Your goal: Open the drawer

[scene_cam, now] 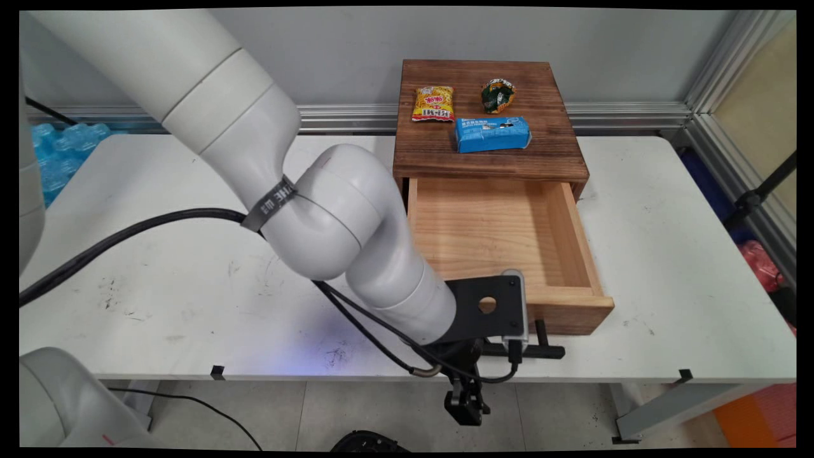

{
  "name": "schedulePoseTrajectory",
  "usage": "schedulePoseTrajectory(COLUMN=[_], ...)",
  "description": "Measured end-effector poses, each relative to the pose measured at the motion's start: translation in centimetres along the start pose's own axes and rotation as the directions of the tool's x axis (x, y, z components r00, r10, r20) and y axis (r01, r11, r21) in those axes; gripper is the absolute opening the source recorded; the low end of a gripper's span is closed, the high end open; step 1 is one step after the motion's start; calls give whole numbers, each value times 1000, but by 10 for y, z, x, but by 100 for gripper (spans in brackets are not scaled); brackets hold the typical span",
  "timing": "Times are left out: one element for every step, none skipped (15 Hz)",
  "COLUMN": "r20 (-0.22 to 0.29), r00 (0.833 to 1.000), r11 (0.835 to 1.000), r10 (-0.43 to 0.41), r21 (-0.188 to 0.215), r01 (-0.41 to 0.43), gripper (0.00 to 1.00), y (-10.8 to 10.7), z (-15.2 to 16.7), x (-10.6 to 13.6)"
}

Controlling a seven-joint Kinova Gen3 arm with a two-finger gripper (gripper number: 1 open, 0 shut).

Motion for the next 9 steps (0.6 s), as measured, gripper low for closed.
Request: schedulePoseTrajectory(r20=[-1,-3,-4,-6,-8,-10,-11,-14,-17], r00=[1000,1000,1000,1000,1000,1000,1000,1000,1000], r11=[1000,1000,1000,1000,1000,1000,1000,1000,1000], r10=[-1,-2,-4,-6,-7,-9,-9,-10,-11], r21=[-1,-2,-3,-4,-4,-4,-3,-2,-2], r01=[1,2,4,6,7,9,9,10,11], gripper=[100,100,100,100,100,100,100,100,100], y=[1,3,4,6,6,7,7,8,9], z=[0,-1,-1,-2,-2,-3,-3,-4,-5], x=[0,1,1,1,1,2,2,2,3])
